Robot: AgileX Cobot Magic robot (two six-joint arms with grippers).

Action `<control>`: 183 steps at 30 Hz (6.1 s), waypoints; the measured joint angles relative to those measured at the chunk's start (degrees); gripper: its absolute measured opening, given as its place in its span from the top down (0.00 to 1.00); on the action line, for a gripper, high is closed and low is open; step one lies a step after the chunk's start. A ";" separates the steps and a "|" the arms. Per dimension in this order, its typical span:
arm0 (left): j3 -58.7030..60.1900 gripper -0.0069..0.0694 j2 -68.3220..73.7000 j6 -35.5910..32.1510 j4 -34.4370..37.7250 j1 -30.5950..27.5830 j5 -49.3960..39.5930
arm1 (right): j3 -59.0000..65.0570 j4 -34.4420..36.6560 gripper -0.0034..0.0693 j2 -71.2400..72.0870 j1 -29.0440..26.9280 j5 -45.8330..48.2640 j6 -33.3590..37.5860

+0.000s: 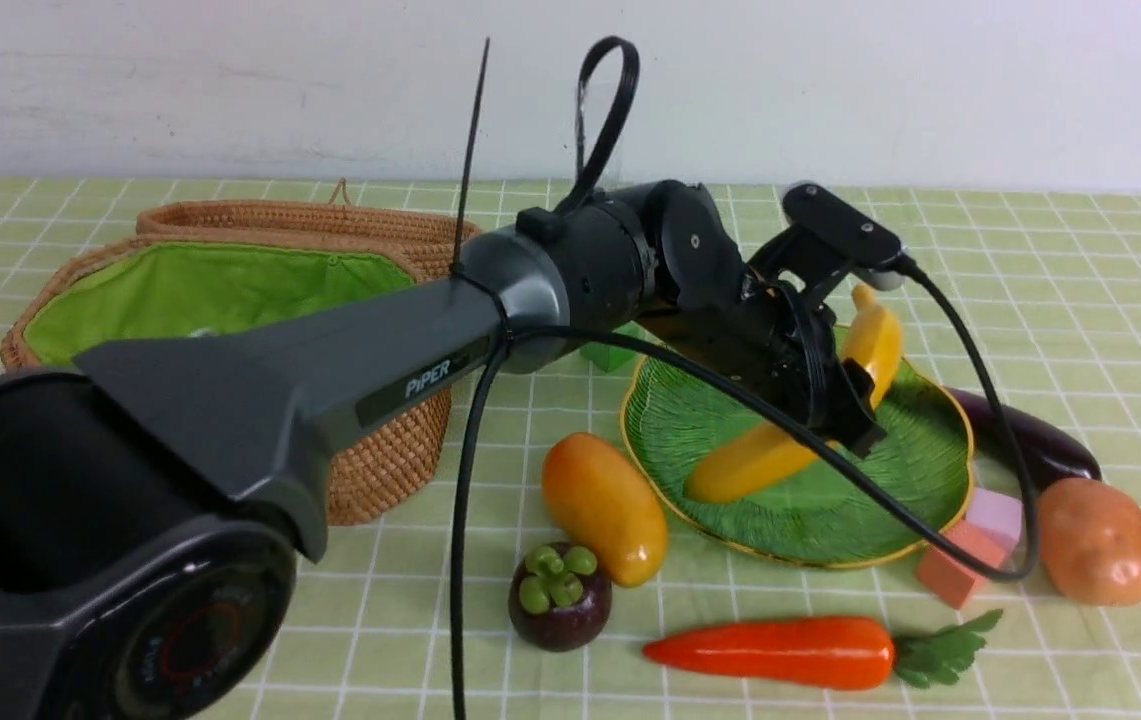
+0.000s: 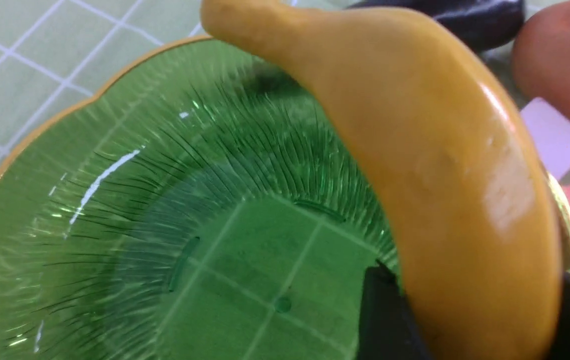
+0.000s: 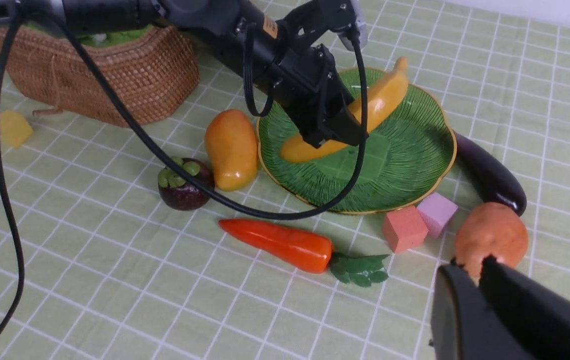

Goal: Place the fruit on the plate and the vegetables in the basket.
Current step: Use the left arm to grab a banana and put it into the right plate, then grab a mangosteen with your left arm and put it on the plate on the right, then grab the mango with your left arm and place it on the right plate

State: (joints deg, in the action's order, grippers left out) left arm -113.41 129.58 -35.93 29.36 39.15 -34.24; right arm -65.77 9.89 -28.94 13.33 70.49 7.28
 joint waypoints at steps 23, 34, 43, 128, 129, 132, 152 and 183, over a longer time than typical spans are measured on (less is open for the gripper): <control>-0.45 0.93 -23.52 35.93 -24.27 0.00 -30.84 | 0.00 2.20 0.83 0.00 0.00 2.11 0.00; 22.00 0.93 -35.60 47.10 -30.50 5.85 -36.10 | 0.00 2.64 0.83 0.00 0.00 2.11 1.36; 31.59 0.75 -31.77 37.83 -30.60 6.50 -27.89 | 0.00 3.03 0.82 0.00 0.00 2.11 2.11; 26.24 0.21 -29.45 15.27 -26.27 0.60 -14.47 | 7.98 3.49 0.78 -2.89 0.00 -15.55 2.61; 25.56 0.21 -29.45 15.38 -24.26 0.60 -11.84 | 7.98 2.81 0.77 -3.14 0.00 -17.39 1.41; 25.20 0.21 -29.40 15.38 -20.69 0.60 -4.65 | 7.98 2.53 0.77 -3.22 0.00 -20.90 -0.52; 25.13 0.21 -12.62 14.95 -19.48 0.49 27.50 | 7.98 1.09 0.76 -3.22 0.00 -23.80 -2.74; 24.82 0.83 -30.87 39.75 -10.61 0.04 -9.45 | 7.98 1.73 0.75 -3.22 0.00 -18.28 -1.94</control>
State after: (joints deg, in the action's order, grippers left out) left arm -88.59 98.70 3.81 18.75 39.19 -43.69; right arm -57.79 11.63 -32.17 13.33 52.21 5.34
